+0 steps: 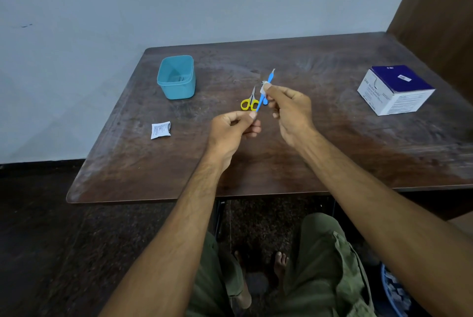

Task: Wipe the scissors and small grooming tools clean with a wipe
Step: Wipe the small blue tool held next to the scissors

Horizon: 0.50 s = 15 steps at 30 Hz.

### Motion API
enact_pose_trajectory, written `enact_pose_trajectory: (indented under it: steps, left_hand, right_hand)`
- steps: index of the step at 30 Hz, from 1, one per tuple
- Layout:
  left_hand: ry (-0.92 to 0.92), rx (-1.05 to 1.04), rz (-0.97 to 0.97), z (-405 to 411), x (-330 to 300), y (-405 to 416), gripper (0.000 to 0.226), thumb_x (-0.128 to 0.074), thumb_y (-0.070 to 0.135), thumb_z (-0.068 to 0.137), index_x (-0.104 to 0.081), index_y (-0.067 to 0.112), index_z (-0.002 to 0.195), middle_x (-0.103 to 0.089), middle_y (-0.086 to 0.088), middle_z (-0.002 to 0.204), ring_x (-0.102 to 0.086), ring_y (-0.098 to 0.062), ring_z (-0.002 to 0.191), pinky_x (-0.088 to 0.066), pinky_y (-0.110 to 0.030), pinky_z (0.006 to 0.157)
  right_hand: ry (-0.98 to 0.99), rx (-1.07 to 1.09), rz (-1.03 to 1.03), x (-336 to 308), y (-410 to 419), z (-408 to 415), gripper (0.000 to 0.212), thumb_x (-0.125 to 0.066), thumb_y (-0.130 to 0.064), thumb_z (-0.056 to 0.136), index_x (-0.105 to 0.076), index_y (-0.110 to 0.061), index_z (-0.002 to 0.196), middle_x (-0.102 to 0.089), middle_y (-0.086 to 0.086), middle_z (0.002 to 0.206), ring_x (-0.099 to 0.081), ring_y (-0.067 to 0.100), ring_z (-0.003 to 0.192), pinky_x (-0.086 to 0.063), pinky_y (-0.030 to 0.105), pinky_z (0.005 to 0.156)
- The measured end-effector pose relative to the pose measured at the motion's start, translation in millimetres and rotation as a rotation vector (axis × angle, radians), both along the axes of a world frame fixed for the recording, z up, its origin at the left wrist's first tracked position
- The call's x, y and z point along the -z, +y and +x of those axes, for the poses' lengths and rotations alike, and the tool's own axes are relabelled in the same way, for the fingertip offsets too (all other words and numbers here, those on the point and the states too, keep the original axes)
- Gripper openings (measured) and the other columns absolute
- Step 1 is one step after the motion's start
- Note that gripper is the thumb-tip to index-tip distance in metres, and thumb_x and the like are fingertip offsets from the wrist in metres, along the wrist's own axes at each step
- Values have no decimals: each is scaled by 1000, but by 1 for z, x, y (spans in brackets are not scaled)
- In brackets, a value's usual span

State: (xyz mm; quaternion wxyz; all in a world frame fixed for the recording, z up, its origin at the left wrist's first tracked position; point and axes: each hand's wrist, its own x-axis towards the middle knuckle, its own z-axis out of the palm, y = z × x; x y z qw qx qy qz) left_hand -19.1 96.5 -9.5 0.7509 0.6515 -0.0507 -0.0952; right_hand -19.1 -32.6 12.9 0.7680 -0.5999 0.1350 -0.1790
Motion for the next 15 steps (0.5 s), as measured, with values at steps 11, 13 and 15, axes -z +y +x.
enact_pose_trajectory:
  steps: [11, 13, 15]
  left_hand:
    - [-86, -49, 186, 1, 1, 0, 14, -64, 8, 91, -70, 8, 78, -67, -1, 61, -63, -8, 54, -52, -18, 54]
    - [-87, -61, 174, 1, 0, -1, 12, -64, 7, 90, -69, 6, 79, -66, -1, 60, -63, -7, 52, -53, -18, 54]
    - [-83, -49, 156, 0, -1, -5, 12, -64, 8, 90, -69, 5, 80, -66, -2, 61, -63, -7, 52, -53, -18, 54]
  right_hand:
    - [52, -137, -164, 15, 7, -11, 13, -74, -19, 83, -75, -7, 80, -64, 6, 69, -47, 2, 51, -37, 12, 49]
    - [52, -86, -127, 9, 4, -8, 10, -75, -22, 82, -75, -17, 73, -68, -5, 66, -46, 1, 53, -37, 14, 48]
    - [55, -50, -80, 5, 2, -4, 15, -76, -24, 82, -74, -20, 68, -68, -10, 62, -46, 1, 53, -36, 15, 47]
